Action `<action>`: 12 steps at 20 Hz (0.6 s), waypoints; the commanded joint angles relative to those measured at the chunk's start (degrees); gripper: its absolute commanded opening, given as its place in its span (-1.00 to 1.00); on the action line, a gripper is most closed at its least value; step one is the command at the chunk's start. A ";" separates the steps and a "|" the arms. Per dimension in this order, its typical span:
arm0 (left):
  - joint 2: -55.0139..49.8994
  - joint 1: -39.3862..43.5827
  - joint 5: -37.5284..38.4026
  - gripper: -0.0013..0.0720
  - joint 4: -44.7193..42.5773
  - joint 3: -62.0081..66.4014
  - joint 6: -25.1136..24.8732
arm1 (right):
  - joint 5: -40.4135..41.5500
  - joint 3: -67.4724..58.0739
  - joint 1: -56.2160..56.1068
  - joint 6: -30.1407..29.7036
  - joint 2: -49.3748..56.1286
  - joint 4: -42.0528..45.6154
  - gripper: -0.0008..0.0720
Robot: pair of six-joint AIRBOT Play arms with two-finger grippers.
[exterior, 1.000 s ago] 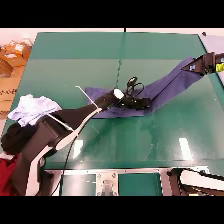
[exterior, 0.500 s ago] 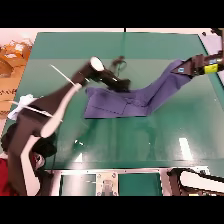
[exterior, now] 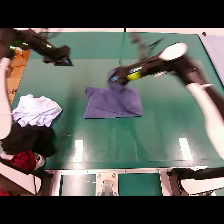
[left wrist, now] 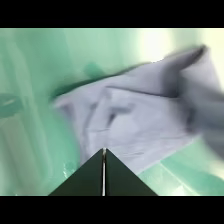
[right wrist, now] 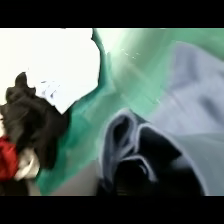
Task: Fold the shirts.
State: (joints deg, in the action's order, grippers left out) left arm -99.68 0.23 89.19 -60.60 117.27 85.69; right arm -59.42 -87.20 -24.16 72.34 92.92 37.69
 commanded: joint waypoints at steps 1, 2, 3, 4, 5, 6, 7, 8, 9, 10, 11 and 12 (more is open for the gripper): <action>1.40 -5.25 3.04 -0.90 -0.90 -0.20 -0.74 | 26.95 -0.13 -14.99 2.80 12.46 0.22 0.41; 1.40 -5.81 2.99 -0.90 -0.90 -0.20 -0.74 | 30.84 -0.66 -16.22 5.35 14.82 0.22 0.43; 1.40 -5.88 2.95 -0.90 -0.98 -0.20 -0.85 | 30.84 -1.49 -15.76 7.02 15.80 0.31 0.43; 1.40 -5.86 2.97 -0.90 -1.09 -0.20 -2.10 | 28.61 -2.10 -14.03 7.04 15.45 0.35 0.41; 1.40 -5.73 2.97 -0.90 -1.05 -0.20 -2.36 | 23.56 -3.08 -10.93 7.02 14.45 0.59 0.26; 1.40 -5.62 2.97 -0.90 -1.05 -0.20 -2.40 | 17.75 -3.76 -7.21 7.02 12.92 1.38 -0.02; 1.40 -5.64 2.97 -0.90 -0.92 -0.20 -2.38 | 12.02 -3.93 -2.73 6.99 10.91 2.21 -0.08; 1.40 -5.64 2.95 -0.90 -0.96 -0.20 -2.38 | 7.04 -3.93 1.66 6.93 8.92 3.54 -0.29; 1.40 -5.64 2.93 -0.90 -0.94 -0.20 -2.38 | 2.05 -3.89 6.38 6.73 6.82 6.62 -0.72; 1.40 -5.62 2.91 -0.90 -0.94 -0.20 -2.36 | -1.66 -3.48 10.43 6.78 4.96 9.99 -0.84; 1.40 -5.62 2.99 -0.90 -0.94 -0.20 -2.34 | -4.68 -2.23 14.67 6.75 2.89 12.59 -0.84; 1.40 -5.62 3.04 -0.90 -0.94 -0.20 -2.25 | -6.80 -0.39 18.45 6.75 1.07 14.10 -0.80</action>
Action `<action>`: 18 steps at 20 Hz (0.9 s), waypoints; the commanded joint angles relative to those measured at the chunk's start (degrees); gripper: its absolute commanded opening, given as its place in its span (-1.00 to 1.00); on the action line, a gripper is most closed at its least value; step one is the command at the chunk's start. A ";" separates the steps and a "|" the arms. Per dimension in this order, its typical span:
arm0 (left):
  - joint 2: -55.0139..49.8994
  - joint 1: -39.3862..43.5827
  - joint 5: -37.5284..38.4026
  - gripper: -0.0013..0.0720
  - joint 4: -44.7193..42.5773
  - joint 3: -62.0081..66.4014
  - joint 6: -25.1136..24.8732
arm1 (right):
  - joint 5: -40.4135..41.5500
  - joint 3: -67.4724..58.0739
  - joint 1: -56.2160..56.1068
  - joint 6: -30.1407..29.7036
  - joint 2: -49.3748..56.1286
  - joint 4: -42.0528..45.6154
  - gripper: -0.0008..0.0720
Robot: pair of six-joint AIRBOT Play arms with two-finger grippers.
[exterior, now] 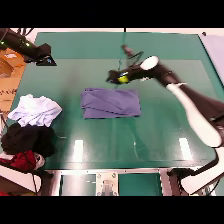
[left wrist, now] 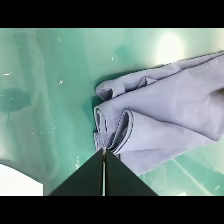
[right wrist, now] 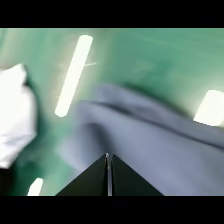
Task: Fold the shirts.
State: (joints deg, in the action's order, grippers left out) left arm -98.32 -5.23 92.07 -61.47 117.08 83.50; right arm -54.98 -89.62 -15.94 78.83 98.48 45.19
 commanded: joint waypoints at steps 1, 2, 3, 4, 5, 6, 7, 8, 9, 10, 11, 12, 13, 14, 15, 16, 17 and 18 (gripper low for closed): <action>0.04 -0.15 0.15 -0.90 -0.07 0.00 0.07 | -12.66 4.61 14.21 0.26 -6.01 7.21 -0.30; 0.04 -0.15 0.07 -0.90 -0.07 0.00 0.09 | -13.33 7.41 17.51 0.26 -6.71 7.17 0.48; 0.04 -0.15 0.04 -0.90 0.00 0.00 0.07 | -13.66 10.56 20.46 0.04 -6.75 7.13 0.72; 0.04 -0.15 0.07 -0.90 0.04 0.00 0.02 | -13.42 13.79 22.49 -0.79 -6.56 6.93 0.72; 0.04 -0.17 0.09 -0.90 0.04 0.00 0.04 | -12.94 16.72 23.80 -2.08 -5.86 5.75 0.72; 0.04 -0.15 0.00 -0.90 0.04 0.00 0.04 | -11.96 19.43 24.26 -4.24 -4.70 3.34 0.72; 0.04 -0.15 -0.09 -0.90 0.17 0.00 0.04 | -11.02 21.55 24.04 -6.21 -3.26 0.76 0.72; 0.04 -0.15 -0.04 -0.90 0.26 0.00 0.07 | -10.43 22.86 23.45 -7.82 -1.75 -1.60 0.72; 0.04 -0.15 -0.04 -0.90 0.26 0.00 0.07 | -10.43 23.34 22.36 -9.27 0.15 -4.11 0.72; 0.04 -0.15 -0.09 -0.90 0.26 0.00 0.07 | -10.43 23.32 20.85 -10.62 1.99 -6.95 0.72; 0.04 -0.15 -0.09 -0.90 0.33 0.00 0.07 | -10.43 23.32 19.26 -11.91 3.32 -9.94 0.72; 0.04 -0.15 -0.07 -0.90 0.39 0.00 0.04 | -10.40 23.30 17.51 -13.40 4.17 -13.20 0.72; 0.04 -0.15 -0.02 -0.90 0.37 0.00 0.04 | -10.40 23.06 15.54 -15.08 4.55 -16.41 0.72; 0.04 -0.15 -0.04 -0.90 0.39 0.00 0.04 | -10.40 22.32 13.79 -15.76 4.59 -17.90 0.72; 0.04 -0.15 -0.07 -0.90 0.37 0.00 0.04 | -10.58 20.76 12.24 -15.69 4.59 -18.16 0.41; 0.04 -0.15 -0.04 -0.90 0.37 0.00 0.04 | -11.19 18.82 11.30 -15.80 4.55 -18.14 -0.90; 0.04 -0.15 -0.04 -0.90 0.37 -0.02 0.04 | -12.02 16.11 11.08 -14.93 4.52 -18.16 -0.94; 0.04 -0.15 -0.02 -0.90 0.37 0.00 0.04 | -13.25 13.07 11.23 -13.70 4.35 -18.08 -0.94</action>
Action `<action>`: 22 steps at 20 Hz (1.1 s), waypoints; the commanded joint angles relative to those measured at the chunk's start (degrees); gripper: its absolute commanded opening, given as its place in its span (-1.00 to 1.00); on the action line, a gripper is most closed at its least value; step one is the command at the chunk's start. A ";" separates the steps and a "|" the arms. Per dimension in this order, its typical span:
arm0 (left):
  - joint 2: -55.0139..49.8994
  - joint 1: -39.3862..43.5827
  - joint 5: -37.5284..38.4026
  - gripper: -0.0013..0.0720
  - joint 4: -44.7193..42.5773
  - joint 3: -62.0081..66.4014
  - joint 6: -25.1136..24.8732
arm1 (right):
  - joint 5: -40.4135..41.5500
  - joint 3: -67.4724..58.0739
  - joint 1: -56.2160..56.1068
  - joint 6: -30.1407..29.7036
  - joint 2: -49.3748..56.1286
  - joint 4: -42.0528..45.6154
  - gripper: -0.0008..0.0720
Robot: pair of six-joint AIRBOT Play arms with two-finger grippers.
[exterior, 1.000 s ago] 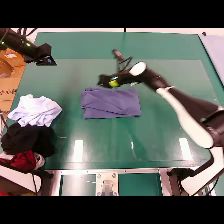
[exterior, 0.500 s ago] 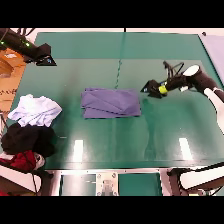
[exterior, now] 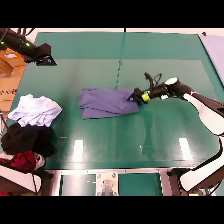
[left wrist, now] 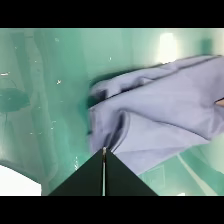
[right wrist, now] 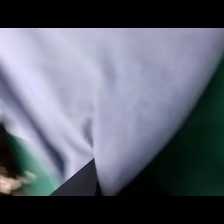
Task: Fold the shirts.
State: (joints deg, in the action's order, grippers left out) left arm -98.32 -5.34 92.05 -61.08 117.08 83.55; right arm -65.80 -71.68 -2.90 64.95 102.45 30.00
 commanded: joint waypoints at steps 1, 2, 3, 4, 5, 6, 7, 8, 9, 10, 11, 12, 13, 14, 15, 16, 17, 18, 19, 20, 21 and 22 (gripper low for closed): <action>0.04 -0.04 0.02 -0.90 0.00 -0.02 0.00 | -3.30 -8.31 -0.92 1.53 -0.33 -2.16 -0.94; 0.04 -0.04 0.02 -0.90 0.00 0.00 0.00 | -3.30 -11.17 0.46 3.30 -1.70 -0.59 -0.94; 0.04 -0.04 0.02 -0.90 -0.02 0.00 -0.02 | -3.30 -14.12 2.54 5.31 -3.85 2.47 -0.94; 0.04 -0.04 0.07 -0.90 -0.02 0.00 -0.02 | -3.28 -16.57 5.03 7.06 -6.27 6.58 -0.94; 0.04 -0.04 0.11 -0.90 -0.02 -0.02 -0.02 | -3.19 -18.56 8.41 9.07 -9.31 12.04 -0.94; 0.04 -0.04 0.13 -0.90 0.00 0.00 -0.02 | -2.71 -19.41 12.61 11.76 -12.81 17.66 -0.94; 0.04 -0.04 0.09 -0.90 -0.02 -0.02 -0.02 | -2.62 -19.43 17.07 13.77 -15.87 21.64 -0.94; 0.04 -0.04 0.07 -0.90 -0.02 0.00 -0.02 | -2.99 -19.23 22.18 14.73 -18.36 24.87 -0.94; 0.04 -0.04 0.02 -0.90 0.00 -0.02 -0.02 | -3.30 -18.45 27.10 15.47 -20.24 27.06 -0.94; 0.04 -0.04 -0.02 -0.90 0.00 -0.02 -0.02 | -3.21 -16.76 32.15 16.33 -21.92 28.63 -0.95; 0.04 -0.04 -0.02 -0.90 0.00 -0.02 -0.02 | -2.71 -14.45 37.70 16.76 -23.45 29.77 -0.95; 0.04 -0.04 -0.07 -0.90 -0.02 -0.02 -0.02 | -2.25 -11.87 43.39 17.44 -24.59 31.01 -0.95; 0.04 -0.04 -0.11 -0.90 0.00 -0.02 -0.02 | -2.40 -9.16 48.68 17.42 -25.29 31.39 -0.95; 0.04 -0.04 -0.11 -0.90 0.00 -0.02 -0.02 | -3.37 -5.97 54.14 16.72 -25.44 31.39 -0.95; 0.04 -0.04 -0.09 -0.90 0.00 -0.02 -0.02 | -4.11 -2.32 58.66 15.72 -25.44 31.39 -0.95; 0.04 -0.04 -0.07 -0.90 0.00 -0.02 -0.02 | -4.07 2.40 63.10 15.37 -25.44 31.61 -0.95; 0.04 -0.04 -0.09 -0.90 0.02 -0.02 0.00 | -2.82 7.23 66.95 15.41 -25.62 32.09 -0.95; 0.04 -0.04 -0.07 -0.90 0.02 -0.02 0.00 | -0.13 12.68 71.12 15.45 -26.25 32.68 -0.95; 0.04 -0.04 0.00 -0.90 0.02 -0.02 0.00 | 2.67 17.46 75.03 15.45 -27.15 32.68 -0.95; 0.04 -0.04 0.00 -0.90 0.04 -0.02 0.02 | 4.59 21.62 78.93 15.63 -27.47 32.70 -0.95; 0.04 -0.04 0.00 -0.90 0.11 -0.02 0.02 | 5.73 24.48 82.12 15.54 -27.43 32.76 -0.94; 0.04 -0.04 0.00 -0.90 0.15 -0.02 0.00 | 6.82 26.99 85.02 15.23 -27.43 33.35 -0.94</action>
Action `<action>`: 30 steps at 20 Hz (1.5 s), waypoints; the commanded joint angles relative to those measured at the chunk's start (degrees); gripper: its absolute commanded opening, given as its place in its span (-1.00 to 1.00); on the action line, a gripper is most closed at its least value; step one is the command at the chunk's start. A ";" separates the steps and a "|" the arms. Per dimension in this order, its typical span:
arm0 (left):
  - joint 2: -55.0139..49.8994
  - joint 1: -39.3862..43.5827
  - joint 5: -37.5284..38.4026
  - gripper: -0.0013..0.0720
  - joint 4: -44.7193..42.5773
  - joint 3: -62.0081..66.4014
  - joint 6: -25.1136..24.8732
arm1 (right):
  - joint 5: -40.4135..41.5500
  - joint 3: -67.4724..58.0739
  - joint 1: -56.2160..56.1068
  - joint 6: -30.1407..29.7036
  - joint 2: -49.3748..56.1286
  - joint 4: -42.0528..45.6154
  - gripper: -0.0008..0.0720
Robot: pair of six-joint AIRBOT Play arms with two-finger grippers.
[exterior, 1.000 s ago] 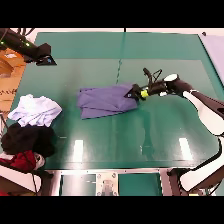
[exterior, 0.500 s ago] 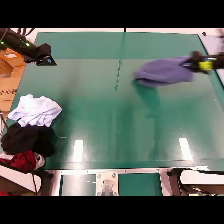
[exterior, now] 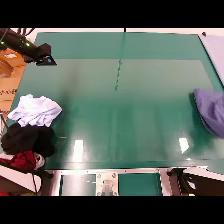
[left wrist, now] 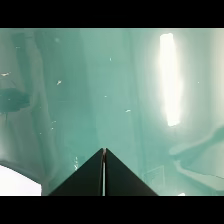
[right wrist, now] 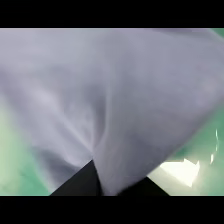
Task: Fold the shirts.
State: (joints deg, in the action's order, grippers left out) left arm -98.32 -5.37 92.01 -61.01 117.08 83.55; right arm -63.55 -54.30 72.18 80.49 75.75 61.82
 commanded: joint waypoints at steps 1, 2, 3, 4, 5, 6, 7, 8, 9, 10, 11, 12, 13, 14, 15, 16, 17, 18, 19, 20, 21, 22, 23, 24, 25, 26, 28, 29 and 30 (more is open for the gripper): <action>0.04 -0.02 0.04 -0.90 0.09 -0.02 0.00 | 5.35 11.45 11.93 -1.49 -0.72 1.51 -0.94; 0.04 -0.02 0.02 -0.90 0.09 -0.02 0.00 | 5.92 12.81 13.16 -1.60 -0.72 1.44 -0.94; 0.04 -0.02 0.02 -0.90 0.13 -0.02 0.00 | 5.97 13.14 13.38 -1.55 -0.74 1.44 -0.94; 0.04 -0.02 0.04 -0.90 0.17 -0.02 0.00 | 5.92 12.76 13.38 -1.46 -1.07 1.44 -0.94; 0.04 -0.02 0.13 -0.90 0.17 -0.02 0.00 | 5.53 11.82 13.35 -1.11 -1.70 1.44 -0.94; 0.04 -0.02 0.22 -0.90 0.17 -0.02 0.00 | 4.24 10.10 13.38 0.11 -2.40 1.51 -0.83; 0.04 -0.02 0.13 -0.90 0.17 -0.02 0.00 | 2.23 8.00 13.44 1.70 -2.69 1.51 -0.03; 0.04 -0.02 -0.07 -0.90 0.17 -0.02 0.00 | -0.70 5.49 13.46 2.49 -2.69 1.49 0.73; 0.04 -0.02 -0.33 -0.90 0.17 -0.02 0.00 | -3.56 3.17 13.46 2.91 -2.69 1.53 0.73; 0.04 -0.02 -0.70 -0.90 0.17 -0.02 0.02 | -6.64 0.68 13.44 4.85 -2.69 1.97 0.73; 0.04 -0.02 -1.33 -0.90 0.17 0.00 0.00 | -10.10 -1.66 13.44 7.17 -2.69 2.14 0.73; 0.04 -0.02 -2.40 -0.90 0.17 0.00 0.00 | -13.90 -3.78 13.44 9.42 -2.71 2.45 0.63; 0.04 -0.02 -3.39 -0.90 0.22 0.00 0.00 | -17.94 -5.88 13.44 11.13 -2.73 2.89 0.06; 0.11 -0.02 -4.13 -0.90 0.24 0.00 -0.02 | -21.64 -7.78 13.35 12.41 -3.13 2.95 -0.66; 0.15 -0.04 -4.52 -0.90 0.24 0.00 -0.04 | -23.17 -8.81 12.85 14.16 -4.31 2.93 -0.71; 0.17 -0.02 -4.52 -0.90 0.59 0.00 -0.26 | -23.28 -9.64 11.72 15.61 -6.12 2.67 -0.94; 0.17 -0.02 -4.42 -0.90 1.20 0.00 -1.14 | -22.03 -10.60 9.77 15.72 -7.69 1.77 -0.93; 0.48 -0.02 -4.35 -0.90 1.62 0.00 -1.46 | -20.63 -11.74 6.45 15.26 -8.98 0.98 -0.94; 1.05 -0.02 -4.44 -0.91 1.73 0.00 -1.55 | -19.04 -12.68 2.34 14.82 -10.01 0.37 -0.94; 1.86 -0.02 -4.57 -0.91 1.79 -0.15 -1.55 | -16.74 -13.31 -3.04 13.90 -11.13 0.13 -0.94; 2.86 -0.02 -4.35 -0.91 1.90 -0.61 -1.51 | -14.32 -13.46 -8.63 12.68 -12.20 0.13 -0.94; 4.79 0.07 -4.33 -0.91 2.43 -2.82 -1.60 | -12.17 -13.40 -15.34 10.23 -13.22 0.22 -0.94; 7.23 0.44 -4.55 -0.91 2.19 -6.34 -2.38 | -10.95 -13.11 -21.59 9.05 -14.05 0.22 -0.94; 10.54 1.33 -4.96 -0.91 1.79 -11.34 -3.06 | -9.77 -12.24 -28.15 8.13 -15.08 0.59 -0.94; 13.97 2.38 -6.43 -0.91 1.05 -16.85 -3.45 | -7.82 -10.58 -34.51 7.45 -16.37 1.09 -0.94; 18.10 3.72 -9.09 -0.91 0.17 -23.56 -3.78 | -6.64 -8.76 -40.00 7.45 -17.33 2.19 -0.94; 26.08 6.23 -14.03 -0.91 -0.33 -36.72 -3.85 | -5.92 -3.98 -49.48 7.48 -19.08 4.48 -0.94; 29.31 7.37 -15.39 -0.91 -0.33 -42.34 -3.85 | -5.73 -1.05 -53.88 7.48 -19.93 5.01 -0.94; 32.24 8.57 -16.33 -0.91 -0.33 -47.76 -3.58 | -5.31 1.42 -57.68 7.48 -20.35 5.11 -0.94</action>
State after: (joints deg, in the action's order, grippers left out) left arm -74.87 0.30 80.66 -60.62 84.14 80.20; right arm -71.33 -58.72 27.44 88.71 57.60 65.10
